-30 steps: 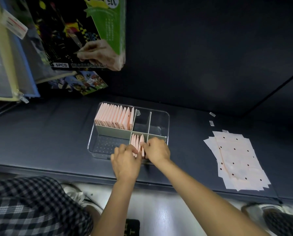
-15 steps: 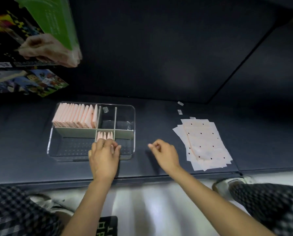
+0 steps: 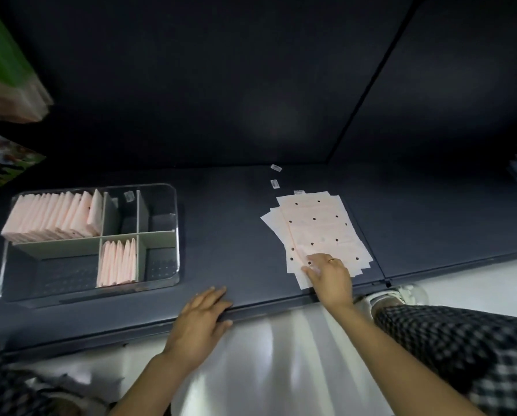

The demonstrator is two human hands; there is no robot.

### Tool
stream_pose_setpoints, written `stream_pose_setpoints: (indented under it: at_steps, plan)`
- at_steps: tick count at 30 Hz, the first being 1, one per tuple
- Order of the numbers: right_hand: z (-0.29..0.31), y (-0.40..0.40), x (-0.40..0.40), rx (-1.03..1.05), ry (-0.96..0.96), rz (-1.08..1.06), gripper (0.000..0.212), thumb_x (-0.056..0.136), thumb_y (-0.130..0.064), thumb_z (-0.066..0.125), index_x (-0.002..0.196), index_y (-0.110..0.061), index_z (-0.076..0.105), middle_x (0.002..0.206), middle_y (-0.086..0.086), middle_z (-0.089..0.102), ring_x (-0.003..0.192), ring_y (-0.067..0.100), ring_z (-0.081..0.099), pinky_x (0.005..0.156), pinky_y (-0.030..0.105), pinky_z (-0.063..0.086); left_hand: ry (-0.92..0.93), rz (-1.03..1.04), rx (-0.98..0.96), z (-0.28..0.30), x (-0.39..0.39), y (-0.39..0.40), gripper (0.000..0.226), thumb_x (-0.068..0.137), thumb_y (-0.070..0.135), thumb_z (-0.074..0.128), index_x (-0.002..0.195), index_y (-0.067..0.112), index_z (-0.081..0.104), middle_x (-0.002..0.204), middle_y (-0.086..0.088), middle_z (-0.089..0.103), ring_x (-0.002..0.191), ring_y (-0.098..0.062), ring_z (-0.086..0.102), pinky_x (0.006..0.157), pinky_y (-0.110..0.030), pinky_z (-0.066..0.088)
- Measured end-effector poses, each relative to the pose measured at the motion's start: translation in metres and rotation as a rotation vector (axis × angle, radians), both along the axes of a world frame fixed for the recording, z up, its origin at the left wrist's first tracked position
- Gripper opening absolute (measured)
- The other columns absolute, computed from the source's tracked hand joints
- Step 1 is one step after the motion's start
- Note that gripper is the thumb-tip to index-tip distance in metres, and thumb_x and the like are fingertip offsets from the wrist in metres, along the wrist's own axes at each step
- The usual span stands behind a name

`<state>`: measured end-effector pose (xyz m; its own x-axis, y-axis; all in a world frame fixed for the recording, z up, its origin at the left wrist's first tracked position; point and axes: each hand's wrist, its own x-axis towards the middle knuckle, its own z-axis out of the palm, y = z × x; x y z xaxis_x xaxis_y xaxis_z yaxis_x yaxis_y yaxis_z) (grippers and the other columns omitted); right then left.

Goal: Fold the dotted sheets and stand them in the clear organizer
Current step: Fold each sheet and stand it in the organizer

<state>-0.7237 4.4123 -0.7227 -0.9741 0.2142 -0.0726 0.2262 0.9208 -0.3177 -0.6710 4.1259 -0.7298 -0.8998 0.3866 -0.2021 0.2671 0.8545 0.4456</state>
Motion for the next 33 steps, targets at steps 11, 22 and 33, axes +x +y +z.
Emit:
stream_pose_setpoints:
  at_steps: [11, 22, 33]
  plan:
    - [-0.004, 0.007, -0.005, 0.235, 0.06, 0.108, 0.033, 0.101, -0.031, 0.035, 0.104, -0.014, 0.063, 0.099, 0.001, 0.068, 0.09, 0.018, 0.06, 0.08, 0.025, 0.04, 0.025, 0.037, 0.081, -0.008, 0.001, 0.011, 0.041, 0.093, 0.048, 0.048, 0.13, 0.031, 0.053, 0.151, 0.011, 0.03, 0.143, -0.014, 0.021, 0.115, -0.027, 0.007]
    - [0.02, -0.09, 0.027, -0.378, -0.011, 0.236, 0.019, 0.093, -0.032, 0.053, 0.09, -0.017, 0.065, 0.088, -0.003, 0.071, 0.083, 0.016, 0.062, 0.072, 0.031, 0.047, -0.602, 0.758, 0.879, 0.041, -0.016, 0.053, 0.02, 0.095, 0.024, 0.056, 0.096, 0.007, 0.066, 0.089, -0.008, 0.064, 0.086, -0.023, 0.061, 0.071, -0.026, 0.051]
    - [-0.004, -0.087, 0.027, -0.004, -0.245, 0.623, 0.057, 0.1, -0.048, 0.021, 0.151, -0.026, 0.009, 0.158, -0.008, -0.002, 0.146, 0.013, -0.006, 0.119, 0.03, -0.003, -0.65, 1.173, 0.815, 0.027, -0.003, 0.022, 0.021, 0.085, 0.003, 0.066, 0.066, 0.005, 0.057, 0.078, -0.017, 0.063, 0.074, -0.028, 0.057, 0.083, -0.047, 0.052]
